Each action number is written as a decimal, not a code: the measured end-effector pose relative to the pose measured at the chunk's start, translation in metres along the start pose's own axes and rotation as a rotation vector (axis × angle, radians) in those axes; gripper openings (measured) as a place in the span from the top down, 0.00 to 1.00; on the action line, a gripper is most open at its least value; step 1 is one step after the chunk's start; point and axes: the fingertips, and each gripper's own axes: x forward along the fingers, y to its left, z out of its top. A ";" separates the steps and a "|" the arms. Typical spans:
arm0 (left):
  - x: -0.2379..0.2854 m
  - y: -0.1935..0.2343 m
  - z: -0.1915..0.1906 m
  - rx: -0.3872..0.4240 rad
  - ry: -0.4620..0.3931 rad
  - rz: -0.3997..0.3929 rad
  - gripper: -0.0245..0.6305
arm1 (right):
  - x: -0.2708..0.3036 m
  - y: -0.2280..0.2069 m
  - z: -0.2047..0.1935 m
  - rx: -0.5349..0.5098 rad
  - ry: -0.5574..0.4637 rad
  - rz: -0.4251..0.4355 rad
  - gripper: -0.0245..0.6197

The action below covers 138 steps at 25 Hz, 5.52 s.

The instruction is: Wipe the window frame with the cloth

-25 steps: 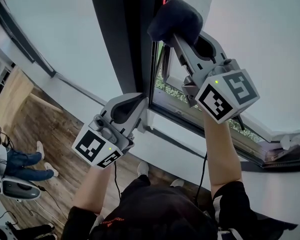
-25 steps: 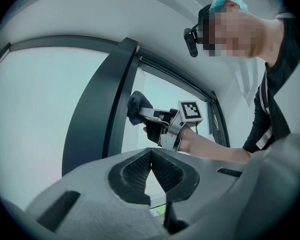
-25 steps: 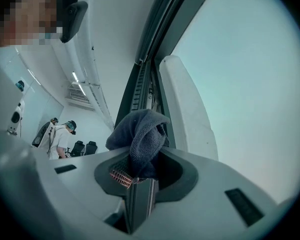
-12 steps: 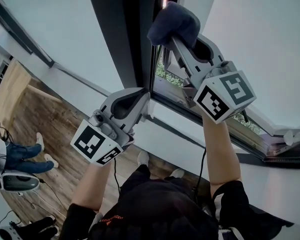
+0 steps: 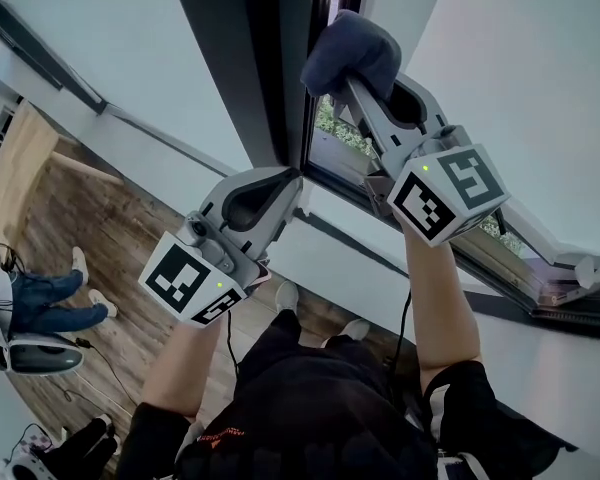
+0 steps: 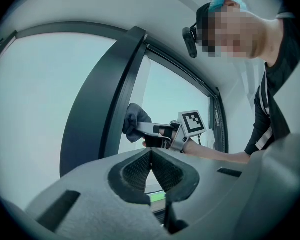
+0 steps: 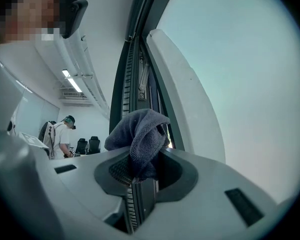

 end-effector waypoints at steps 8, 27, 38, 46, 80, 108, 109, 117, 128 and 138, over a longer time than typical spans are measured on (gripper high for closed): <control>-0.003 0.002 -0.019 -0.031 0.020 0.002 0.93 | -0.002 -0.002 -0.042 0.045 0.055 -0.021 0.84; -0.009 0.020 -0.071 -0.118 0.076 0.044 0.93 | -0.011 -0.015 -0.144 0.118 0.211 -0.051 0.84; -0.015 0.028 -0.097 -0.157 0.101 0.059 0.93 | -0.012 -0.011 -0.192 0.145 0.274 -0.062 0.84; -0.018 0.033 -0.118 -0.193 0.121 0.062 0.93 | -0.013 -0.013 -0.228 0.157 0.333 -0.080 0.84; -0.025 0.032 -0.141 -0.226 0.158 0.061 0.93 | -0.027 -0.010 -0.286 0.167 0.453 -0.109 0.84; -0.002 0.005 0.003 0.008 0.001 0.021 0.93 | -0.018 -0.017 0.001 -0.080 0.015 -0.082 0.84; 0.000 0.002 0.009 0.019 -0.006 0.018 0.93 | -0.018 -0.015 0.018 -0.105 -0.009 -0.074 0.84; 0.000 -0.012 0.045 0.079 -0.063 -0.007 0.93 | -0.017 0.002 0.128 -0.270 -0.146 -0.058 0.84; -0.005 -0.025 0.072 0.123 -0.101 -0.025 0.93 | -0.008 0.020 0.198 -0.379 -0.223 -0.062 0.84; -0.005 -0.025 0.069 0.112 -0.093 -0.031 0.93 | 0.005 0.017 0.184 -0.336 -0.194 -0.051 0.84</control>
